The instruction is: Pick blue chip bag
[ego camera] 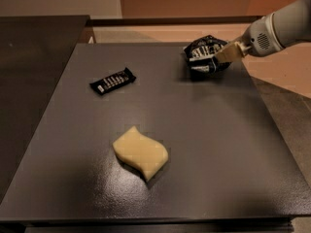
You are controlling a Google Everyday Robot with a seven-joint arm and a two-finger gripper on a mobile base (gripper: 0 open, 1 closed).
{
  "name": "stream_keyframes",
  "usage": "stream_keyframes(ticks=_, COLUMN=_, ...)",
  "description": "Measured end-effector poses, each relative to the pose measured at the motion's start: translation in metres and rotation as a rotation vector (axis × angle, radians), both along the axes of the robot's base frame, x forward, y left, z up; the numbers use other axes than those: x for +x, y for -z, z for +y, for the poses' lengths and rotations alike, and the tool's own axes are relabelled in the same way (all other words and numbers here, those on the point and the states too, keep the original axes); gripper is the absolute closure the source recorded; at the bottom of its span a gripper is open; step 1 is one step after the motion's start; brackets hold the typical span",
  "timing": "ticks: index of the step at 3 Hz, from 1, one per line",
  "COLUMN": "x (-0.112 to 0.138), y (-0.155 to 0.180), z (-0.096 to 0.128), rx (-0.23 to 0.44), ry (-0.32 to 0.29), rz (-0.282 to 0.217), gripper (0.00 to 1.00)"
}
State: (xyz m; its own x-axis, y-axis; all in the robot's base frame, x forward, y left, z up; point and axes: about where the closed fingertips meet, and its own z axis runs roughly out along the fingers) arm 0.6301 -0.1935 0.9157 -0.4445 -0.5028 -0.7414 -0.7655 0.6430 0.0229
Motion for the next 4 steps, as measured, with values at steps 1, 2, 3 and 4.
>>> stream_keyframes(ticks=1, x=-0.017, y=-0.04, z=0.013, rx=0.058, ry=-0.082, rz=-0.064, gripper=1.0)
stream_keyframes(ticks=2, x=-0.031, y=-0.077, z=0.023, rx=0.101, ry=-0.158, rz=-0.134, gripper=1.0)
stream_keyframes(ticks=3, x=-0.042, y=-0.11, z=0.028, rx=0.125, ry=-0.22, rz=-0.197, gripper=1.0)
stream_keyframes(ticks=4, x=-0.042, y=-0.11, z=0.028, rx=0.125, ry=-0.22, rz=-0.197, gripper=1.0)
